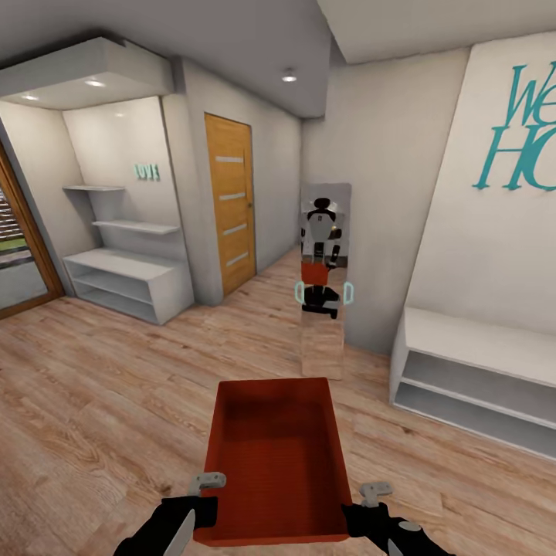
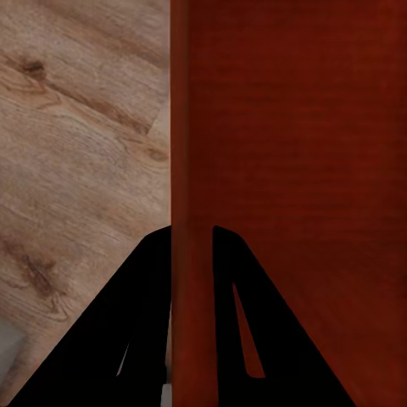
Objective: Move the two storage containers from the living room to the garage. In the garage, place one container on the floor and stack the other container on top of it (either order is fine).
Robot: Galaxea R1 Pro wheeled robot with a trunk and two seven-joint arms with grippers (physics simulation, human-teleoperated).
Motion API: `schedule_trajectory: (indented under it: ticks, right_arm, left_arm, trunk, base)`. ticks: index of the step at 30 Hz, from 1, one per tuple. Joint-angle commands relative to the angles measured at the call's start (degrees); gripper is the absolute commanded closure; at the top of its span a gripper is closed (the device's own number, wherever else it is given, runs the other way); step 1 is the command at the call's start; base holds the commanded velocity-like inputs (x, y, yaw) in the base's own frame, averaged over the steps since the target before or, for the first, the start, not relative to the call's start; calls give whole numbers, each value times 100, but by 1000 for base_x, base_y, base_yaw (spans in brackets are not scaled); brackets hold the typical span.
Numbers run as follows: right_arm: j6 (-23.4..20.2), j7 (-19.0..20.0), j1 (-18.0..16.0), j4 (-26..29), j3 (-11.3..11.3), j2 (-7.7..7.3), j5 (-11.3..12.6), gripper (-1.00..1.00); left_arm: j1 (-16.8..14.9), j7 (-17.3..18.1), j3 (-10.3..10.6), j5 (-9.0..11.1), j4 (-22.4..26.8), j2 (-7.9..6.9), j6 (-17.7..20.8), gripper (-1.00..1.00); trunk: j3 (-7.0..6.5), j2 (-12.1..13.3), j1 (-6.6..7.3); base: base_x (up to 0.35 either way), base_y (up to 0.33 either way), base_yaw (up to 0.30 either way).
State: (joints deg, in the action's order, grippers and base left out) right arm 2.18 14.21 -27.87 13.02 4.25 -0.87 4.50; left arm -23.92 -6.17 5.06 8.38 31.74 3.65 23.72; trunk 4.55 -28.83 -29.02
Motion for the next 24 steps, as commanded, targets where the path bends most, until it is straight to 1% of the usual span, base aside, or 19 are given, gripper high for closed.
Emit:
schedule_trajectory:
  ticks: [1, 18, 24]
  right_arm:
    - [25, 82, 1, -10, 41, 105, 60, 100]
    - [26, 82, 1, -10, 41, 105, 64, 100]
    - [24, 82, 3, -10, 41, 105, 64, 100]
  left_arm:
    - [-7, -141, -73, -90, 26, -1, -148, 100]
    - [-7, -140, -73, -90, 26, -5, -148, 100]
    - [-7, -139, -73, -90, 26, -5, -147, 100]
  trunk:
    - [12, -10, -6]
    - [12, -10, -6]
    - [6, -10, -6]
  base:
    - [328, 0, 0]
    - [328, 0, 3]
    - [328, 0, 205]
